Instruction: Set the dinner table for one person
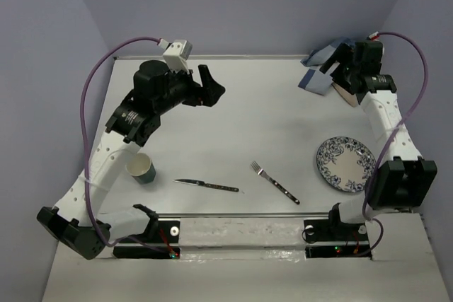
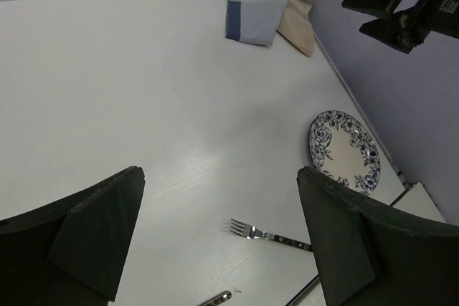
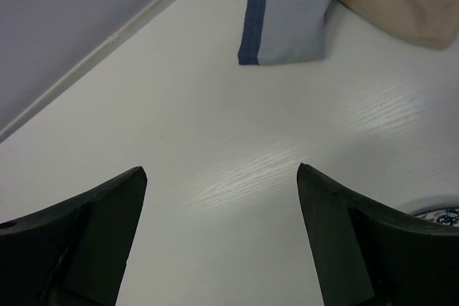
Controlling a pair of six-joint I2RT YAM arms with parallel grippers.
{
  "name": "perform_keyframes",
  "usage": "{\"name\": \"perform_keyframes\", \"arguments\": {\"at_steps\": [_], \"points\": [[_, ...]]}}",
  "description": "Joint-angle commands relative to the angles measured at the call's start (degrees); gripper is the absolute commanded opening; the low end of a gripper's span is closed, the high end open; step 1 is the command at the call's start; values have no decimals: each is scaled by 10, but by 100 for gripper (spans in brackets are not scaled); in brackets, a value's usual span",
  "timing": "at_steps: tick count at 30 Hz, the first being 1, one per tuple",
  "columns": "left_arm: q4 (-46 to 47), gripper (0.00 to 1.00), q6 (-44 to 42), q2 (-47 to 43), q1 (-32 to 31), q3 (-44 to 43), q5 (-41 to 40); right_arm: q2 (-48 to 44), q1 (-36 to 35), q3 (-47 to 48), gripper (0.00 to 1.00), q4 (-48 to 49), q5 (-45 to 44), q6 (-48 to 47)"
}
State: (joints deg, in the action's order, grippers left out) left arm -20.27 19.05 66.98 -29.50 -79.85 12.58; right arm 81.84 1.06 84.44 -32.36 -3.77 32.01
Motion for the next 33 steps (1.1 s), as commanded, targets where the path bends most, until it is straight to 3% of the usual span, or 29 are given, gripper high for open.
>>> {"name": "perform_keyframes", "arguments": {"at_steps": [1, 8, 16, 26, 28, 30, 33], "points": [[17, 99, -17, -13, 6, 1, -1, 95, 27, 42, 91, 64, -52, 16], [52, 99, 2, -58, 8, 44, -45, 235, 88, 131, 89, 88, -63, 36], [18, 99, 15, -49, 12, 49, -106, 402, 106, 240, 88, 93, -36, 43], [-3, 99, 10, -13, 20, 22, -142, 470, 95, 236, 75, 106, 41, 64], [1, 99, 9, -10, 22, 22, -140, 484, 95, 237, 58, 114, 75, 55], [1, 99, 8, -8, 25, 22, -140, 495, 90, 256, 32, 123, 102, 46], [-2, 99, 5, -8, 27, 19, -140, 524, 83, 296, 8, 128, 135, 18]]}}
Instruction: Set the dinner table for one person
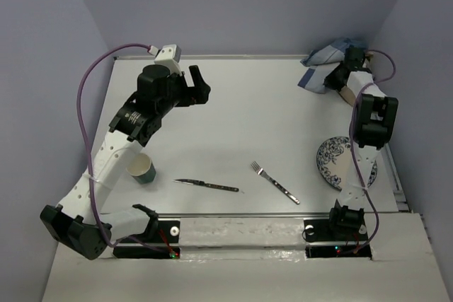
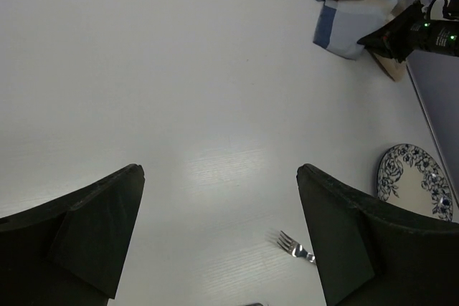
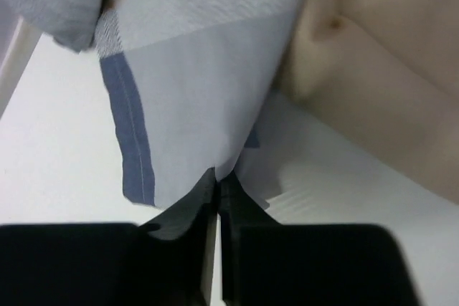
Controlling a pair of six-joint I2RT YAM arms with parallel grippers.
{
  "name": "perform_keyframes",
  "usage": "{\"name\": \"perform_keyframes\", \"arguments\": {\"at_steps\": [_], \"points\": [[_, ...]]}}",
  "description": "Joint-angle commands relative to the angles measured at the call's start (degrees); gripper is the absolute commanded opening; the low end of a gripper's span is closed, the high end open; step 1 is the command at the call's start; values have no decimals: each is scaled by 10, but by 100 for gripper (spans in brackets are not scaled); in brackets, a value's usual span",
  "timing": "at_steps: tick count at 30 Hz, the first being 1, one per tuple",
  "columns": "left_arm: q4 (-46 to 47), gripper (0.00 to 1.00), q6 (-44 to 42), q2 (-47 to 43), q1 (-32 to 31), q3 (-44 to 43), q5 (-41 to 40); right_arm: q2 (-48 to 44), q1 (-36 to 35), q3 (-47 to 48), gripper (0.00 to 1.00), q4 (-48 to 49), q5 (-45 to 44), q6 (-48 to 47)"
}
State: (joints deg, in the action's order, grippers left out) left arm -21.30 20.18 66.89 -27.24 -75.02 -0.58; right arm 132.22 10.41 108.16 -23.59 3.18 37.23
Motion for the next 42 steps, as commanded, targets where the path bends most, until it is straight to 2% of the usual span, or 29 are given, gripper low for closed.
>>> {"name": "perform_keyframes", "arguments": {"at_steps": [1, 3, 4, 8, 10, 13, 14, 17, 21, 23, 24, 25, 26, 28, 32, 34, 35, 38, 39, 42], "points": [[7, 99, -9, -10, 5, -28, -9, 28, -15, 98, 0, 40, 76, -37], [5, 99, -15, -13, 7, -32, -12, 43, -24, 163, 0, 40, 132, -38], [2, 99, -18, -13, 8, -32, -14, 41, -32, 163, 0, 39, 141, -43], [-22, 99, -30, -12, 12, -60, -31, -12, -97, 276, 0, 15, 189, -117], [-37, 99, -38, -16, 12, -75, -50, -42, -115, 290, 0, 8, 211, -126], [-49, 99, -55, -25, 14, -89, -73, -122, -152, 248, 0, 7, 268, -122], [-52, 99, -61, -26, 14, -96, -103, -142, -164, 224, 0, 9, 280, -122], [-62, 99, -76, -26, 19, -127, -137, -201, -220, 110, 0, 9, 316, -153], [-67, 99, -60, -30, 19, -121, -148, -199, -272, -35, 0, -2, 349, -154], [-68, 99, -45, -35, 21, -104, -145, -173, -299, -40, 0, -51, 347, -174], [-67, 99, -38, -35, 21, -96, -144, -169, -306, -43, 8, -64, 314, -183], [-67, 99, -24, -36, 22, -78, -133, -169, -312, -51, 53, -69, 309, -193], [-66, 99, -18, -37, 24, -69, -130, -178, -312, -56, 73, -75, 307, -202], [-65, 99, -6, -34, 25, -48, -122, -201, -312, -82, 99, -79, 279, -204], [-72, 99, 6, -20, 26, -22, -110, -268, -312, -128, 100, -82, 207, -214], [-75, 99, 15, -16, 27, -3, -95, -306, -312, -181, 98, -84, 152, -206], [-75, 99, 22, -15, 27, 7, -85, -330, -312, -223, 93, -85, 108, -194], [-74, 99, 36, -12, 26, 46, -69, -360, -301, -293, 79, -84, 48, -156], [-74, 99, 49, -9, 26, 55, -62, -369, -291, -315, 64, -85, 16, -145], [-81, 99, 75, 10, 2, 86, -47, -412, -277, -399, 43, -91, -40, -108]]}}
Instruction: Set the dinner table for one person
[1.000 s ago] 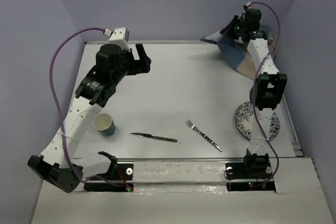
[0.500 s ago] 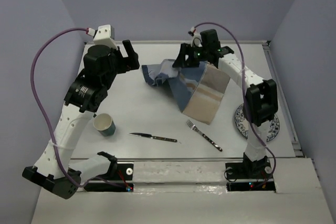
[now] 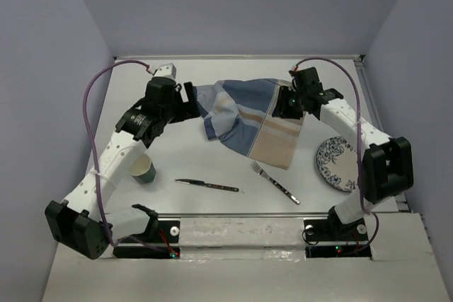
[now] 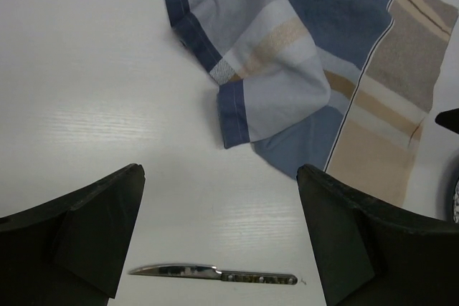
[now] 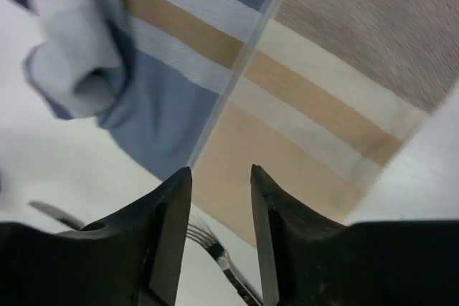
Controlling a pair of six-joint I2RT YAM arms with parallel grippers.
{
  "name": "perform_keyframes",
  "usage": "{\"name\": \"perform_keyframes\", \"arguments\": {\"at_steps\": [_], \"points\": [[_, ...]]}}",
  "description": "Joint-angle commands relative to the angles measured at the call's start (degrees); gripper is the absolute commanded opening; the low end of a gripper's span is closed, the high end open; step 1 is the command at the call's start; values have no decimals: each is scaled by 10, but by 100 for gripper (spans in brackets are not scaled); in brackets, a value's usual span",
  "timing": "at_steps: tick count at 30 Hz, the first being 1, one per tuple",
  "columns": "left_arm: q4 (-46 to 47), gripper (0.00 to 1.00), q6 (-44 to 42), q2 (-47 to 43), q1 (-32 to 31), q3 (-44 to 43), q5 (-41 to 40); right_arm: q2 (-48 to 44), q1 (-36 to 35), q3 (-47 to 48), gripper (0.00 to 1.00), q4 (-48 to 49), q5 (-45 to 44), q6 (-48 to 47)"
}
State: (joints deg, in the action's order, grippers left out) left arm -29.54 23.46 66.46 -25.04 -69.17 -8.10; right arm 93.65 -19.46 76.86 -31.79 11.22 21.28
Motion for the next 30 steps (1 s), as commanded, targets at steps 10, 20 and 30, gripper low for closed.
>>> {"name": "perform_keyframes", "arguments": {"at_steps": [10, 20, 30], "points": [[192, 66, 227, 17, -86, 231, 73, -85, 34, -197, 52, 4, -118, 80], [348, 64, 389, 117, -85, 287, -43, -167, 34, -242, 50, 7, -47, 67], [354, 66, 403, 230, -73, 243, -111, -206, 34, -247, 52, 0, 17, 51]]}}
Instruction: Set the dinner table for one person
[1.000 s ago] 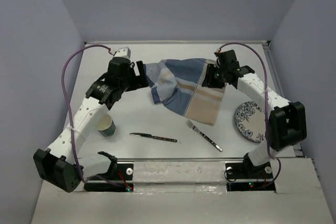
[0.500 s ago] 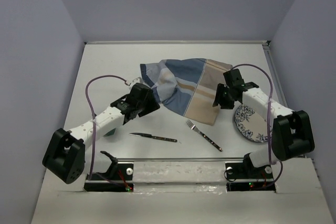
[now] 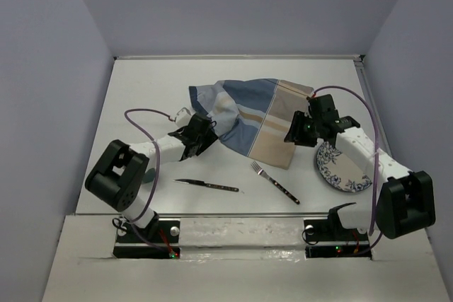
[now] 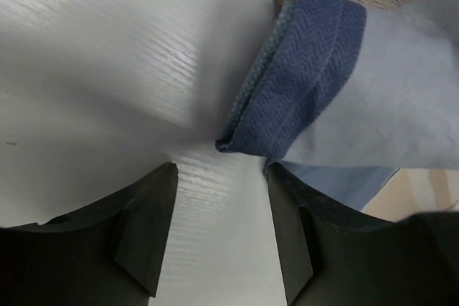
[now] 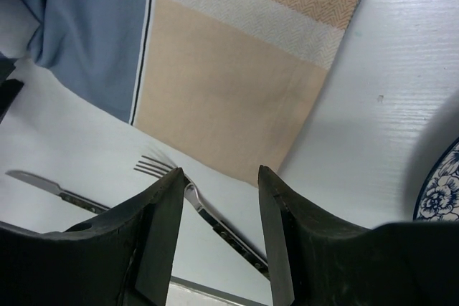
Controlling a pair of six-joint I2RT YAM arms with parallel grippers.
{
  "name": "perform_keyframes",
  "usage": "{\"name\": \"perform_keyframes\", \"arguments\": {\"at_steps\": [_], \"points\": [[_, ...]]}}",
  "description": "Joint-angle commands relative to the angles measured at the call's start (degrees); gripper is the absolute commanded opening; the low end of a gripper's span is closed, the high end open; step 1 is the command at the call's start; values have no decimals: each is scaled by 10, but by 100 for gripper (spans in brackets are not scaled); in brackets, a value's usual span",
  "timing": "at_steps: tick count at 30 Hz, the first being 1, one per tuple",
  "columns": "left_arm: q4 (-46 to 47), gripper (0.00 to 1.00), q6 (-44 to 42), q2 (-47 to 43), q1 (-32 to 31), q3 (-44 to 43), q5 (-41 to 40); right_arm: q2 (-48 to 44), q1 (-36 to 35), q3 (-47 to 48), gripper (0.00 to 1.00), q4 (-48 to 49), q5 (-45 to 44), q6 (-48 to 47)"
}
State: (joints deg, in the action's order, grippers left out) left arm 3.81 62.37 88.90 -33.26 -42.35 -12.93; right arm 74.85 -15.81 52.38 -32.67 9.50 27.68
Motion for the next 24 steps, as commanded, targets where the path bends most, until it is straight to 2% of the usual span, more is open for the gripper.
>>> {"name": "perform_keyframes", "arguments": {"at_steps": [1, 7, 9, 10, 12, 17, 22, 23, 24], "points": [[23, 66, 12, 13, 12, -26, -66, -18, -3, -4, 52, 8, 38, -11], [58, 66, -1, 32, 28, -15, -59, -19, -3, -17, 53, 8, 38, -12], [70, 64, -1, 42, 28, -10, -50, -19, -3, -18, 53, 8, 38, -14], [75, 59, -2, 50, 29, -10, -45, -16, -3, -21, 53, 8, 40, -13], [81, 56, -5, 57, 29, -11, -38, -12, -3, -21, 53, 8, 42, -11], [97, 55, -15, 81, 29, -25, -13, -3, -3, -26, 55, 9, 32, -16], [97, 38, -25, 86, 29, -27, -9, 6, -3, -47, 68, -9, -16, -16], [97, 34, -27, 87, 30, -28, -9, 8, -3, -49, 70, -13, -24, -17], [97, 24, -34, 87, 31, -29, -5, 11, -3, -51, 71, -18, -27, -18]]}}
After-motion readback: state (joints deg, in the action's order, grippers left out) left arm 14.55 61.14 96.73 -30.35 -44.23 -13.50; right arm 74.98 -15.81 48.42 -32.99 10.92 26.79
